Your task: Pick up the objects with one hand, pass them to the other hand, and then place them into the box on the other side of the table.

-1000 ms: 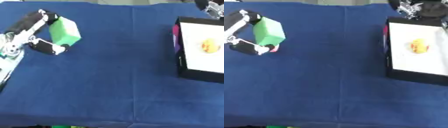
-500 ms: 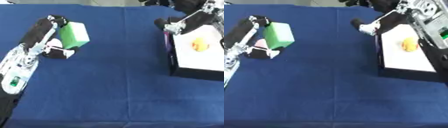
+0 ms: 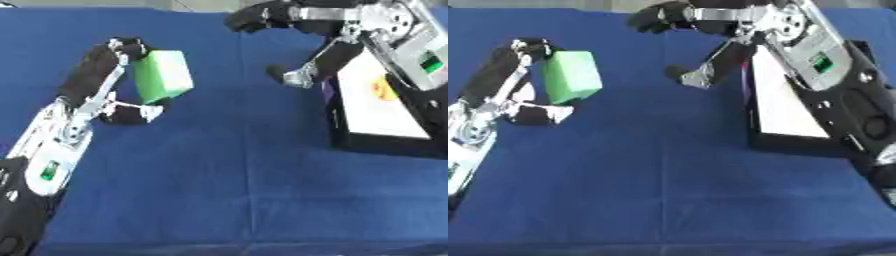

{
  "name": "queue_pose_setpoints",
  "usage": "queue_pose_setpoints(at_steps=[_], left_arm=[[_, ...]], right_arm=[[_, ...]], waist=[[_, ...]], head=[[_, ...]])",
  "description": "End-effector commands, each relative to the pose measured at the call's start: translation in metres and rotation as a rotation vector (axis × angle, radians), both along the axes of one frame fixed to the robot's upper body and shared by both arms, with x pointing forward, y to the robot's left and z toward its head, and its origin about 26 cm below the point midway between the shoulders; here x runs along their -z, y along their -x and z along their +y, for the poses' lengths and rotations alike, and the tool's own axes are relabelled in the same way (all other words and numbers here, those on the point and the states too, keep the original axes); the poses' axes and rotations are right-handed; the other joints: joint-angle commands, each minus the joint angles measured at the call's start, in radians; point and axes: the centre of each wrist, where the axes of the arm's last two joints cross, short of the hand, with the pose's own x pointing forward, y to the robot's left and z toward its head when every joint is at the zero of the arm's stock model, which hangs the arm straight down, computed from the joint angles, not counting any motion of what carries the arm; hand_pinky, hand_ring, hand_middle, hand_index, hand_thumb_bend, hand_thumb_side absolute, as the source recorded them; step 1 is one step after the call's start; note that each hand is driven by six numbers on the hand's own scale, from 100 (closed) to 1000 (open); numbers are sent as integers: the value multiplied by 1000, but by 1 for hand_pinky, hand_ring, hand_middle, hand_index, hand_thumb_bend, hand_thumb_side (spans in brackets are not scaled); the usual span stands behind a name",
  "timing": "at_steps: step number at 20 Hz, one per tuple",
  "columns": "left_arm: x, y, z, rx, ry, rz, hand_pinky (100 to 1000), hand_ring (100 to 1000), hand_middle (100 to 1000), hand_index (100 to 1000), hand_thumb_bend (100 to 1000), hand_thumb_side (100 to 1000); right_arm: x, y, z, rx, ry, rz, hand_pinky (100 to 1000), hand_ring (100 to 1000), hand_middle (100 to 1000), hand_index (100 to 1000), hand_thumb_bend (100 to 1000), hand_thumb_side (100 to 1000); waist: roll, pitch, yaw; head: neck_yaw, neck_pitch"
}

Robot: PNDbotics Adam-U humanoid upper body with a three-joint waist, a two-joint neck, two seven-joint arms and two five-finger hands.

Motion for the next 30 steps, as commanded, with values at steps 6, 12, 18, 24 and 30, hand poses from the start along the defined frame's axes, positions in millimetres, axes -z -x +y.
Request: queue_pose_setpoints(at_steps=[6, 12, 18, 24, 30], left_arm=[[-12, 7, -31, 83, 23, -52, 750, 553, 468, 583, 100, 145], [-15, 11, -43, 102, 73, -28, 753, 542, 460, 579, 100, 200], [-14, 10, -44, 83, 94, 1, 750, 534, 452, 571, 100, 218], [-14, 10, -47, 79, 106, 18, 749, 530, 449, 569, 100, 228], [-12, 10, -50, 82, 99, 21, 747, 527, 446, 566, 100, 228]], right_arm=[[-1, -9, 20, 25, 1, -108, 1000, 1000, 1000, 1000, 167, 100], [4, -10, 29, 21, 21, -147, 1000, 1000, 1000, 1000, 269, 100], [-1, -5, 30, -28, 44, -134, 1000, 1000, 1000, 1000, 347, 100], [-5, 0, 33, -45, 53, -113, 1000, 1000, 1000, 1000, 360, 100], [-11, 3, 32, -50, 43, -111, 1000, 1000, 1000, 1000, 387, 100]], waist=[[-5, -15, 12], [-9, -13, 19], [-9, -12, 17], [-9, -12, 17], [-11, -11, 16]], head=[[-15, 1], [-26, 0], [-22, 4], [-24, 9], [-24, 10]])
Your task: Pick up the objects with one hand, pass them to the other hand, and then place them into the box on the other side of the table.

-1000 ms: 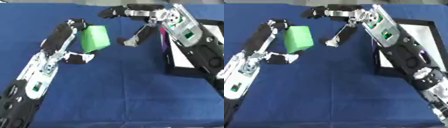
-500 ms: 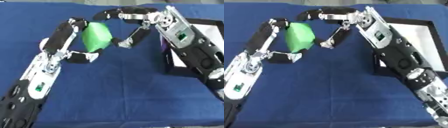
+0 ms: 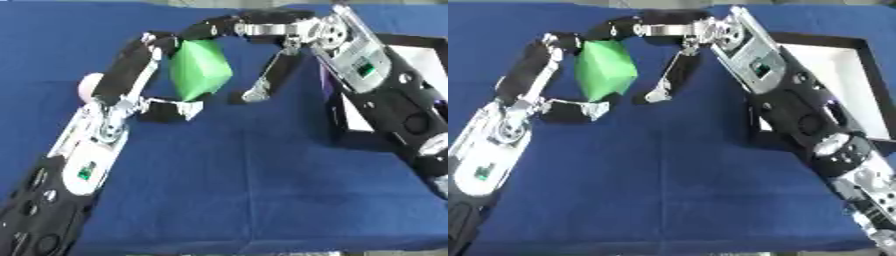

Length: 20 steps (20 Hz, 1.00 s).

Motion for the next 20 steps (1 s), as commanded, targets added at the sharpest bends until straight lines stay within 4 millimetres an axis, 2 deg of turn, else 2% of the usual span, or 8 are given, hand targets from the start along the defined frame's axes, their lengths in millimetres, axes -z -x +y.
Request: queue_pose_setpoints(at_steps=[1, 4, 15, 20], left_arm=[[-9, 1, -7, 21, 5, -22, 746, 527, 446, 566, 100, 226], [-8, 2, -10, 33, -4, -29, 745, 526, 445, 564, 100, 218], [-10, 3, -12, 45, 11, -53, 743, 521, 443, 565, 100, 222], [-11, 4, -13, 46, 28, -63, 744, 522, 445, 568, 100, 220]], right_arm=[[-18, 6, 0, -13, -4, -46, 1000, 1000, 1000, 1000, 366, 100], [-13, 3, -2, 12, 2, -45, 1000, 1000, 1000, 1000, 368, 100], [-2, -6, -7, 149, -52, -69, 1000, 1000, 1000, 1000, 276, 100], [-1, -6, -6, 171, -65, -60, 993, 1000, 1000, 1000, 190, 100]], waist=[[0, -15, 0], [0, -15, 1], [-2, -11, 4], [-1, -11, 3]], head=[[-2, 1], [-4, 2], [-10, 2], [-14, 1]])
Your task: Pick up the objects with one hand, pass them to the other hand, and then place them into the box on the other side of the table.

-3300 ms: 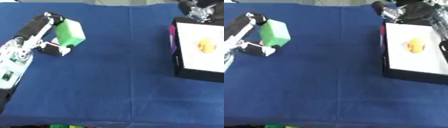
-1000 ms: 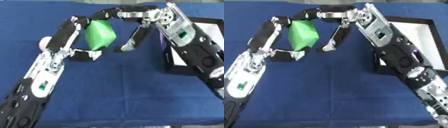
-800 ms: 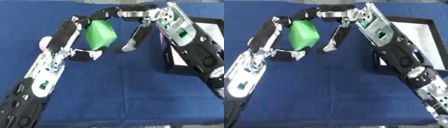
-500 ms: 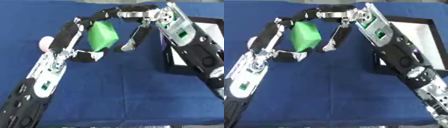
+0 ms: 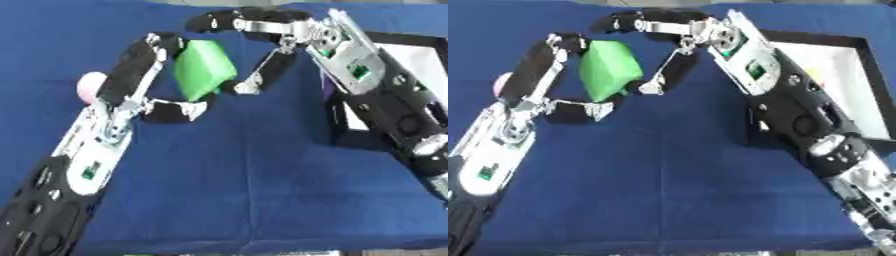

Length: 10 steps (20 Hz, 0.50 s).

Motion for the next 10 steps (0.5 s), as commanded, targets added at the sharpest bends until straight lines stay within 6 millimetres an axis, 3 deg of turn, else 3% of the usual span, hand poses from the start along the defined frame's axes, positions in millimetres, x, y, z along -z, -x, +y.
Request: queue_pose_setpoints(at_steps=[1, 5, 7, 10], left_arm=[[-13, 4, -5, 26, 22, -42, 744, 523, 446, 568, 100, 220], [-11, 3, -6, 23, 16, -35, 748, 525, 448, 572, 100, 226], [-11, 2, -7, 23, 12, -38, 748, 528, 451, 575, 100, 221], [-10, 1, -6, 11, 3, -39, 749, 536, 460, 587, 100, 167]], right_arm=[[-10, 0, -3, 25, -22, -22, 988, 1000, 1000, 1000, 171, 100], [-11, 2, -1, 17, -77, 4, 952, 1000, 934, 1000, 104, 100], [-11, 3, -1, 8, -110, 23, 943, 1000, 900, 1000, 115, 100], [-12, 3, -1, 0, -149, 55, 933, 1000, 855, 902, 165, 100]], waist=[[2, -16, -1], [2, -16, -2], [2, -16, -2], [1, -16, -2]], head=[[-7, 1], [-8, 4], [-8, 6], [-8, 8]])
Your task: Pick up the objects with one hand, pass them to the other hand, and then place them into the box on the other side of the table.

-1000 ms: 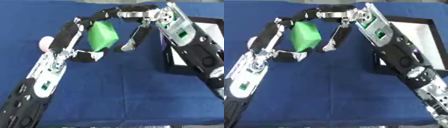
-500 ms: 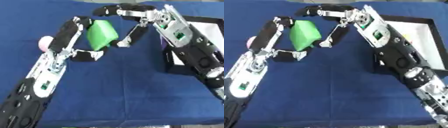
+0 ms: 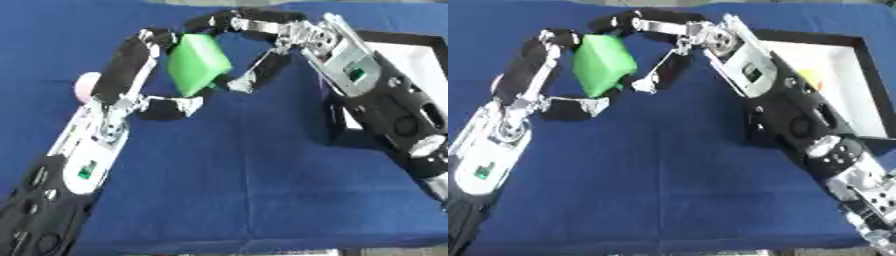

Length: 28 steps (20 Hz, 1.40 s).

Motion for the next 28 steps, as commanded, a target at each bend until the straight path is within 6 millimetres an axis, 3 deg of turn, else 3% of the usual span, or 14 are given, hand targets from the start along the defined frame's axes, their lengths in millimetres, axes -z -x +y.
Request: queue_pose_setpoints(at_steps=[1, 5, 10, 12, 14, 17, 22, 28], left_arm=[[-6, 2, -7, 17, -11, -26, 751, 542, 465, 595, 100, 124], [-5, 1, -8, -1, -19, -28, 766, 561, 480, 614, 100, 100], [-5, 2, -8, -8, -15, -31, 769, 571, 489, 628, 100, 100], [-5, 1, -7, -21, -5, -32, 797, 623, 547, 706, 100, 183], [-4, 0, -5, -46, 3, -36, 866, 728, 652, 852, 266, 351], [0, -2, -3, -101, -20, -26, 909, 792, 722, 905, 406, 531], [3, -6, 3, -227, 27, 75, 920, 798, 723, 912, 424, 638], [3, -8, 17, -264, 51, 159, 922, 801, 725, 914, 411, 668]], right_arm=[[-15, 2, -3, 0, -56, -6, 929, 1000, 834, 855, 163, 100], [-15, 2, -5, 10, -87, 26, 909, 1000, 777, 708, 100, 188], [-14, 4, -7, 3, -73, 43, 904, 1000, 734, 664, 126, 251], [-14, 4, -8, 1, -79, 47, 905, 1000, 723, 657, 130, 255], [-15, 5, -9, 1, -89, 47, 905, 1000, 720, 655, 128, 253], [-17, 6, -11, 2, -100, 42, 902, 1000, 717, 653, 130, 252], [-18, 7, -16, 17, -110, 37, 897, 1000, 717, 655, 131, 256], [-22, 7, -32, 63, -138, 32, 895, 1000, 714, 654, 131, 247]], waist=[[1, -16, -1], [1, -16, -1], [0, -17, 1], [0, -17, 2], [0, -18, 2], [1, -19, 1], [2, -22, -2], [8, -29, -10]], head=[[-3, 6], [-4, 7], [-5, 10], [-6, 11], [-7, 10], [-6, 10], [-8, 11], [-9, 12]])
